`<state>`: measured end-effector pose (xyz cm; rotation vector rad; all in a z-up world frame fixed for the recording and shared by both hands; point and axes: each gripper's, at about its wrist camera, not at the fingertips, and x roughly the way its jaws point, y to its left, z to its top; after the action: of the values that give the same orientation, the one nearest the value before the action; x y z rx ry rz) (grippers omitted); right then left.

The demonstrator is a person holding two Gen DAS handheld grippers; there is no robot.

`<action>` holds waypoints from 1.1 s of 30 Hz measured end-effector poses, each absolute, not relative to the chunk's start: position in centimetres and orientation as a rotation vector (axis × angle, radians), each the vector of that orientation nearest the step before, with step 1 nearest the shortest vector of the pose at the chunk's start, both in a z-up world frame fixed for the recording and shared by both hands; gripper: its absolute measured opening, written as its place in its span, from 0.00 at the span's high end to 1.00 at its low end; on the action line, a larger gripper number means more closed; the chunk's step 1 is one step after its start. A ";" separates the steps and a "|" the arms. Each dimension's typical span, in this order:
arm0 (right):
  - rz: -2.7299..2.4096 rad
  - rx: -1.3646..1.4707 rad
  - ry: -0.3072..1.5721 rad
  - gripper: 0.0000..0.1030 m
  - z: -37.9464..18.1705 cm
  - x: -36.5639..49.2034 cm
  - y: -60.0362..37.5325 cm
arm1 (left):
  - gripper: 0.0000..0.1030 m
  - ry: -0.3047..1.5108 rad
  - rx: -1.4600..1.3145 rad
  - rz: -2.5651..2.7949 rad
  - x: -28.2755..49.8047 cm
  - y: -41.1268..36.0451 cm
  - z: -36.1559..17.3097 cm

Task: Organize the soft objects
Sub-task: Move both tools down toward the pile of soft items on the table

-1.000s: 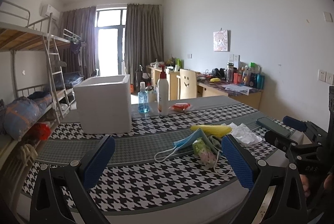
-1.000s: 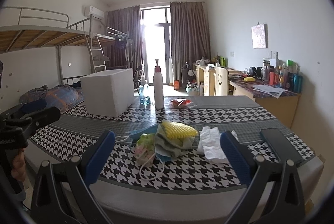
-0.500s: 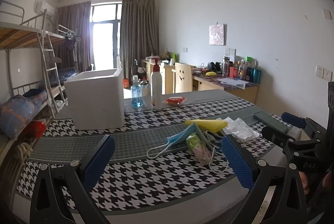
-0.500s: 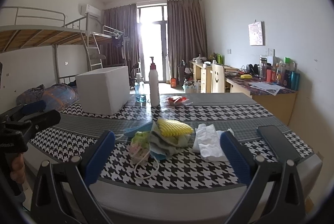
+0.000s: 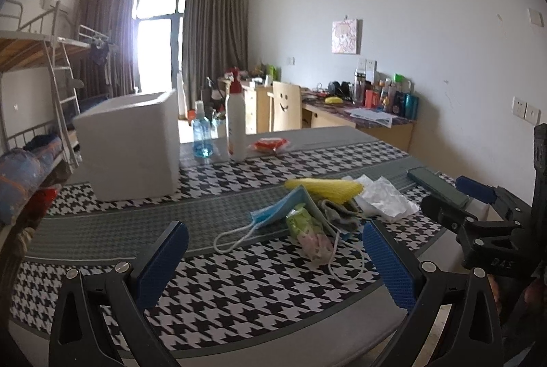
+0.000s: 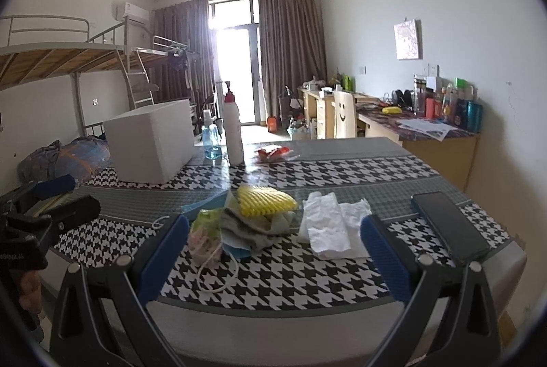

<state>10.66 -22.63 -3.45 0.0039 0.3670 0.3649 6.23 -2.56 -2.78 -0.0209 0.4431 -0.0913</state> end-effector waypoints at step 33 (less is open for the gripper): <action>0.268 0.032 0.528 0.01 -6.2 16.7 -24.2 | 0.14 0.686 -0.053 -0.191 13.7 -4.7 -7.0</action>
<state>16.70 -24.19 -6.20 0.0318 0.5280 0.2683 13.68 -4.68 -7.01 -0.0530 0.6859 -0.1907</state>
